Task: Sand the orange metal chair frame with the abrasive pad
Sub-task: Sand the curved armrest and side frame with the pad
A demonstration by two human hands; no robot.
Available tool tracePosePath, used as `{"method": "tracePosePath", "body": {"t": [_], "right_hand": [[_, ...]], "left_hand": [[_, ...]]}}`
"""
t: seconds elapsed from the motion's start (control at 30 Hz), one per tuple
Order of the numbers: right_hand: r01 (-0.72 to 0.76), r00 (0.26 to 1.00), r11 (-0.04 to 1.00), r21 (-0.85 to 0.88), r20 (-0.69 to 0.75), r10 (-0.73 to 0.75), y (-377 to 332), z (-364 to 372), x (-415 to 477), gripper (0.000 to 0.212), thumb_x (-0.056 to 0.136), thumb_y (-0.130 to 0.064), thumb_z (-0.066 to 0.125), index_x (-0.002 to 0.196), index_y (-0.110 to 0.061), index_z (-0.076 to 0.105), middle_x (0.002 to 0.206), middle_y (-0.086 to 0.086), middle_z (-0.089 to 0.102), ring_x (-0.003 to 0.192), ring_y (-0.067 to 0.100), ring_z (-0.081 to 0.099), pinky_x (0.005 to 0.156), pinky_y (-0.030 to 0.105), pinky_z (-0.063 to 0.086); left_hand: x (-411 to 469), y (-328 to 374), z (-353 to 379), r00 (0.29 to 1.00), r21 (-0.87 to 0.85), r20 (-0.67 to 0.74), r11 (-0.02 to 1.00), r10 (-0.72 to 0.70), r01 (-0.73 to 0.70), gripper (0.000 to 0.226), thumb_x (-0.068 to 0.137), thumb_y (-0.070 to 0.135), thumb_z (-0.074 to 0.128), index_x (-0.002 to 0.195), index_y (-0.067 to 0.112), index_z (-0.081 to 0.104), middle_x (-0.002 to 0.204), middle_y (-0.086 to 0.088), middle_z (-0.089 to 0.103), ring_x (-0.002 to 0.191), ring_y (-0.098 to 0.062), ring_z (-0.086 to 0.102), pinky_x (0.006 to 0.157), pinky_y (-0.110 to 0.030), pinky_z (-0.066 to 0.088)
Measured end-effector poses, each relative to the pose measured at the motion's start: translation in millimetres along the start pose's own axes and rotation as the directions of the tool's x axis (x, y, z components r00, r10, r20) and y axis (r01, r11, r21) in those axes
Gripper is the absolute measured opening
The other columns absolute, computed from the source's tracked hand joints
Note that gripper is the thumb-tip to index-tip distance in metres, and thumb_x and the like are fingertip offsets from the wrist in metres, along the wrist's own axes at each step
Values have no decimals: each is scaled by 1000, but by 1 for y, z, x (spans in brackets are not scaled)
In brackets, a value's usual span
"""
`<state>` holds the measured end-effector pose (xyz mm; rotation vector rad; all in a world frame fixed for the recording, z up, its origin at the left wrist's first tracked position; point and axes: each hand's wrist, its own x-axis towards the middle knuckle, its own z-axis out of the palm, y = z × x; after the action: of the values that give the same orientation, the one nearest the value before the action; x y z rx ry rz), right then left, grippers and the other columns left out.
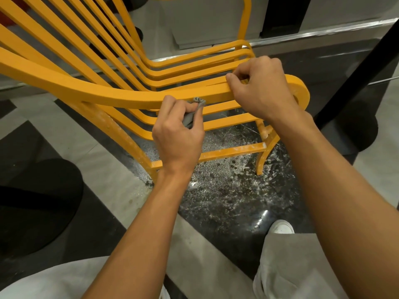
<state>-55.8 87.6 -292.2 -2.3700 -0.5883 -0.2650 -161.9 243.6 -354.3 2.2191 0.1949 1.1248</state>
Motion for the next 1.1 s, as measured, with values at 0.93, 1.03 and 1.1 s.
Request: {"method": "tracePosePath", "body": {"t": [0.93,1.03,1.1], "right_hand": [[-26,1000,1000,-8,-6,26,-2,-4,-1,32,103,-35,59,95,-12,80,82,4,72,78,17,65,62,10,40],[-67,998,998,20,8,67,2,-12,1,27,103,-33,61,101,-14,79,91,1,71,91,13,64,73,14,47],[-85,996,996,18,4,85,9,-19,2,24,103,-31,62,103,-14,79,95,1,71,95,12,63,74,16,48]], "left_hand": [[5,15,11,995,5,66,997,72,-73,18,94,22,81,87,6,76,89,-4,66,78,-17,62,62,-30,50],[0,1,4,997,40,65,999,33,-35,17,94,22,81,87,7,77,89,-2,66,78,-15,61,62,-32,51],[-3,-11,-4,1000,47,23,999,-17,16,16,93,20,82,87,6,78,89,-3,67,78,-12,60,62,-33,52]]}}
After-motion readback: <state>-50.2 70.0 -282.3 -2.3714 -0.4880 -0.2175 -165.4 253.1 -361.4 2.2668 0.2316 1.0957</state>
